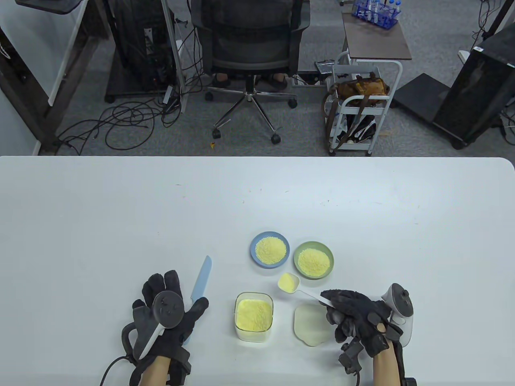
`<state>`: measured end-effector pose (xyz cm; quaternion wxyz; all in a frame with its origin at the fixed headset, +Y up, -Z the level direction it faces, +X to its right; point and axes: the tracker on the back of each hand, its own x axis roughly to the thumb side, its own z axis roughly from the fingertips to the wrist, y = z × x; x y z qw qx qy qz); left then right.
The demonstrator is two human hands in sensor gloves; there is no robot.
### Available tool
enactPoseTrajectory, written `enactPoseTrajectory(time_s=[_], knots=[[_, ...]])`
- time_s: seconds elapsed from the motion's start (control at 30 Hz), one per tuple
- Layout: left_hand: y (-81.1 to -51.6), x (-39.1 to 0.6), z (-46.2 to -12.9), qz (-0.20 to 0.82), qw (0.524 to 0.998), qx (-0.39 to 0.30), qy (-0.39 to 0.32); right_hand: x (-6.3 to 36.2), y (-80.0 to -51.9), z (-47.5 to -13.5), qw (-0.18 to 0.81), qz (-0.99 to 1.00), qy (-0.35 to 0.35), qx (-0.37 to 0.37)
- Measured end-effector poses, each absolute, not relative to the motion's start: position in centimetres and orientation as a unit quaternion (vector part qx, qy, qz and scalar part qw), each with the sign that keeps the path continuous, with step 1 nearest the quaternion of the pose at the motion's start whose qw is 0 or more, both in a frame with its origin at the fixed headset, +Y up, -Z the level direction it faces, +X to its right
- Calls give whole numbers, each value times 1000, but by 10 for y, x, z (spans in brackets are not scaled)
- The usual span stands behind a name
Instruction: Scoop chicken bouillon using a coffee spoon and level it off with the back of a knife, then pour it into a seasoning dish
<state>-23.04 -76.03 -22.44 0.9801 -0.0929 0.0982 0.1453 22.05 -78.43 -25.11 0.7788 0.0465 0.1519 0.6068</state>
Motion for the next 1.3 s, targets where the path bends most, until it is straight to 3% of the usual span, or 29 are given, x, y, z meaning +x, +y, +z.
enactPoseTrajectory(time_s=[0.3, 1.3], knots=[[-763, -229, -225, 153, 978, -110, 95, 238, -790, -254, 719, 692, 33, -54], [-764, -228, -225, 159, 976, -112, 93, 235, -789, -256, 680, 731, 38, -48]])
